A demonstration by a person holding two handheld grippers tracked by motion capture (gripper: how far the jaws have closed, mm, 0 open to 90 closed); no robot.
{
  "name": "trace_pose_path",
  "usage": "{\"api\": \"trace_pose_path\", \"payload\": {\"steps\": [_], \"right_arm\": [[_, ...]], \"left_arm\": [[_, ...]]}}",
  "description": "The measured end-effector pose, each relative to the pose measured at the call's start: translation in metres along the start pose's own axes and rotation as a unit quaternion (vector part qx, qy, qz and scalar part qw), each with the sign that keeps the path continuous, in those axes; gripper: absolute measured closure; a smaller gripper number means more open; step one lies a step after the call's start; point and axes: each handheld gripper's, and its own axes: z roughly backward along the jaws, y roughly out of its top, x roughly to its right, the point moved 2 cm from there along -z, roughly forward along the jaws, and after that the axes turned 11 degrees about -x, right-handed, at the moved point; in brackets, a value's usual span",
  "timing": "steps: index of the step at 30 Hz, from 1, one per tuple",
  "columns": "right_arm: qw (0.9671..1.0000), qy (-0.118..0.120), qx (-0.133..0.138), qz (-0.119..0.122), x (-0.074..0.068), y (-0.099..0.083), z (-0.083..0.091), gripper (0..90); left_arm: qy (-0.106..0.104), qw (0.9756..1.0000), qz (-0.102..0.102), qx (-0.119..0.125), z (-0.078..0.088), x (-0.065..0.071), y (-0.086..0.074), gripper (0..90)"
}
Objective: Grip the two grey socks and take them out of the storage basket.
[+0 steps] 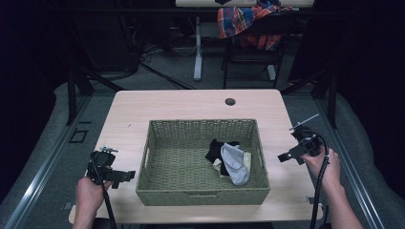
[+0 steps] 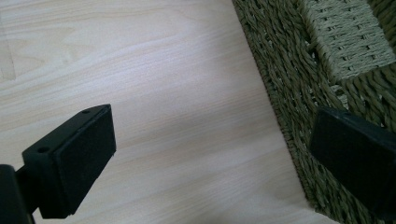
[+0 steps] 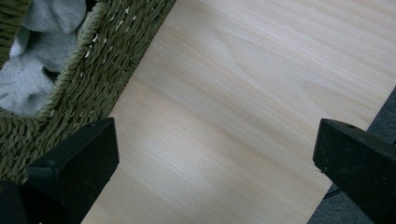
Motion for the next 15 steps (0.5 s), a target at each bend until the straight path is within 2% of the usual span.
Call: {"api": "trace_pose_path", "payload": {"steps": [1, 2, 3, 12, 13, 15], "right_arm": [[0.9999, 0.001, 0.009, -0.009, -0.0018, 0.0005, -0.0015, 0.0], [0.9999, 0.007, 0.01, -0.007, -0.0021, 0.001, -0.0018, 0.0], [1.0, 0.0, -0.006, 0.004, -0.0008, 0.0013, -0.0001, 0.0], [1.0, 0.0, 0.002, -0.004, -0.0025, 0.0029, 0.002, 0.0], [1.0, -0.001, -0.005, 0.003, -0.0015, 0.0033, 0.0032, 0.0], [1.0, 0.001, -0.003, 0.001, -0.0019, 0.0042, 0.0043, 0.0]], "left_arm": [[-0.001, 1.0, 0.0, 0.0, 0.0001, -0.0001, 0.0, 0.9], [0.0, 1.0, 0.0, 0.0, 0.0, -0.0002, -0.0001, 0.9], [0.0, 1.0, 0.0, 0.0, 0.0, -0.0003, -0.0001, 0.9], [0.0, 1.0, 0.001, 0.0, -0.0002, -0.0011, -0.0002, 0.9], [-0.001, 1.0, 0.001, 0.0, -0.0002, -0.0011, -0.0003, 0.9], [-0.001, 1.0, 0.0, 0.0, -0.0003, -0.0013, -0.0003, 0.9]]}}
